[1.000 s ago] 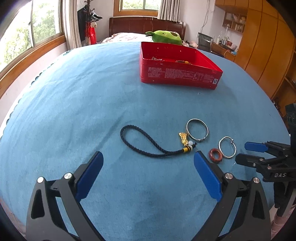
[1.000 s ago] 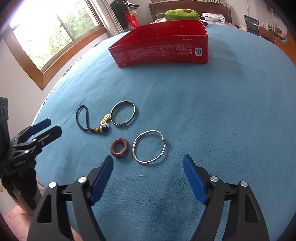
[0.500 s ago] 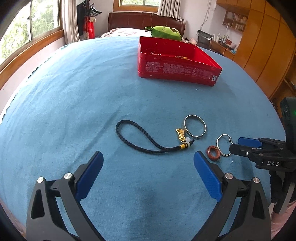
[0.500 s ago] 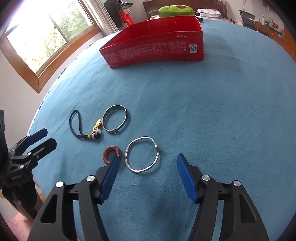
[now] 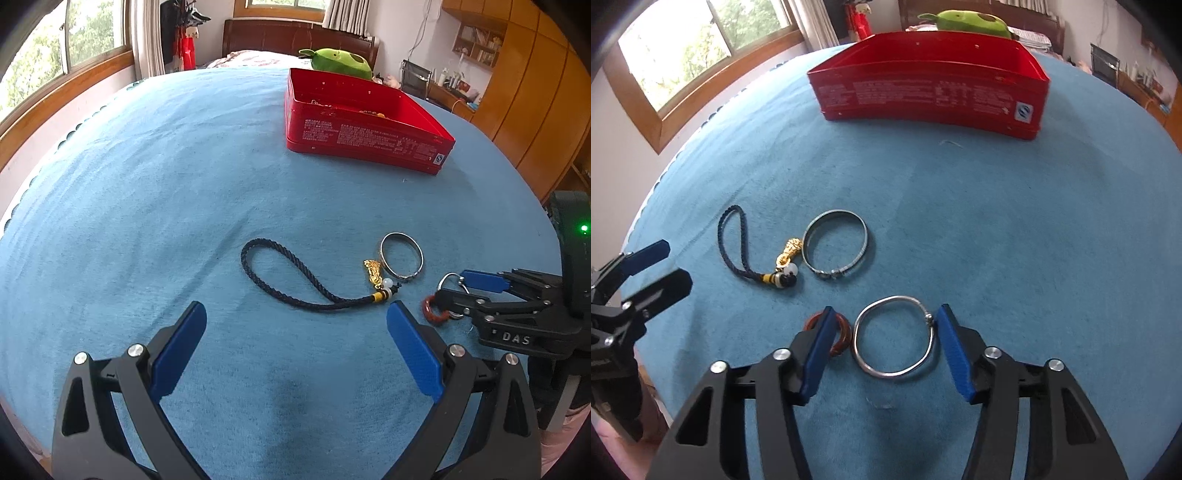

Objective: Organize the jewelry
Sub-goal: 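Lower the right tool around the silver bangle while the left tool grasps the silver hoop, then close the left tool on the second silver bangle while the right tool holds its bangle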

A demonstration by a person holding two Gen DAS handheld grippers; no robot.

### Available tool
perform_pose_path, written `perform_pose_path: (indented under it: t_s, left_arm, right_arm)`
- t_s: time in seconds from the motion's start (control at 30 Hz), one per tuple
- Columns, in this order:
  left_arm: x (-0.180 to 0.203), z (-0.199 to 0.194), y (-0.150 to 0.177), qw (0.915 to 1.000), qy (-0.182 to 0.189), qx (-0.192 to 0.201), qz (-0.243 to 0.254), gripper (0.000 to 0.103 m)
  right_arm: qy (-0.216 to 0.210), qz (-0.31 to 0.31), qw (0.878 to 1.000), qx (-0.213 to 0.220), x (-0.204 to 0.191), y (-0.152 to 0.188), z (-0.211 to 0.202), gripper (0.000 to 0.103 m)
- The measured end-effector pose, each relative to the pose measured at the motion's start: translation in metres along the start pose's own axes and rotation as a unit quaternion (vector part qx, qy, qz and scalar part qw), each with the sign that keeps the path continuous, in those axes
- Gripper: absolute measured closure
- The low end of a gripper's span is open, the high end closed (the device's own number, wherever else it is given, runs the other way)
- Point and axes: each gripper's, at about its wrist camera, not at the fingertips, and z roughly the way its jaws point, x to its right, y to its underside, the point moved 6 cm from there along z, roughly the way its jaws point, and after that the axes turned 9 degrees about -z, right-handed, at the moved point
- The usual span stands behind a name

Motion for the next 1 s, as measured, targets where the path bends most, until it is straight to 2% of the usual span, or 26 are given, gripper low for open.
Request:
perform_pose_path:
  t_s: [0.33,0.53,0.77,0.83,1.0]
  left_arm:
    - [0.000,0.007,0.000,1.0000,0.003,-0.008,-0.001,0.006]
    - [0.003,0.009,0.002,0.9999,0.009,-0.012,0.000,0.006]
    - [0.014,0.007,0.005,0.9997,0.019,-0.014,0.010,0.006]
    - [0.015,0.005,0.004,0.9997,0.020,-0.013,0.010,0.006]
    - [0.015,0.009,0.000,0.9998,0.015,-0.014,0.007,0.006]
  right_arm:
    - [-0.050,0.019,0.999,0.005,0.007,0.000,-0.004,0.050]
    - [-0.029,-0.008,1.000,0.001,0.003,0.014,-0.009,0.050]
    - [0.024,-0.062,0.998,0.002,-0.013,0.016,-0.002,0.047]
    - [0.027,-0.061,0.998,0.004,-0.011,0.015,-0.002,0.054]
    - [0.013,-0.042,0.999,0.008,-0.004,0.015,-0.005,0.056]
